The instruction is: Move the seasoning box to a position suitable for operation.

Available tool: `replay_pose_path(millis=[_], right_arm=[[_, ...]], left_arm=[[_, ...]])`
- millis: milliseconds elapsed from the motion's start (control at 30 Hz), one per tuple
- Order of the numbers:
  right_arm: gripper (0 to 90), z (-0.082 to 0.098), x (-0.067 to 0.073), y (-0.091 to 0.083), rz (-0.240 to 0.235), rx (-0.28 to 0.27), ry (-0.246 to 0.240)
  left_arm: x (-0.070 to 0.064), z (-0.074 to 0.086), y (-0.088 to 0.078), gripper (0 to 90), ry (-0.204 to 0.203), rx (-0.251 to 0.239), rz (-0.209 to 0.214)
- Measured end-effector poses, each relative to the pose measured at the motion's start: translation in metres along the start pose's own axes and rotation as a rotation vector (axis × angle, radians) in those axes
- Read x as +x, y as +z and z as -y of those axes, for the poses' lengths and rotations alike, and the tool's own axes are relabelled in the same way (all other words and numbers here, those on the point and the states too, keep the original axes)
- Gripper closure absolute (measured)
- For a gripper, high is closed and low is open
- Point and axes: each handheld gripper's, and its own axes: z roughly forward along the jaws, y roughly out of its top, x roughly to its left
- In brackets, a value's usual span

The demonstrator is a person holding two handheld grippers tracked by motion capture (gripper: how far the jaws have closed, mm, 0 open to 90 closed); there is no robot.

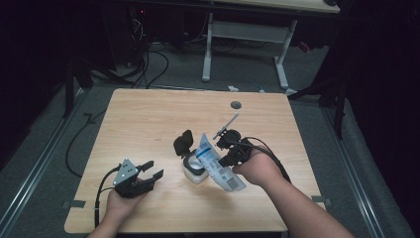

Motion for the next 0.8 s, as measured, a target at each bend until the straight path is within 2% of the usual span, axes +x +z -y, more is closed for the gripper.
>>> replay_pose_path(millis=[367,800], right_arm=[[89.9,0.013,-0.011,-0.003,0.016,0.017,0.031],[89.9,0.026,-0.04,-0.003,0.069,0.044,0.102]], left_arm=[[-0.001,0.001,0.002,46.4,0.003,0.008,0.002],[0.0,0.001,0.001,46.4,0.002,0.007,0.004]])
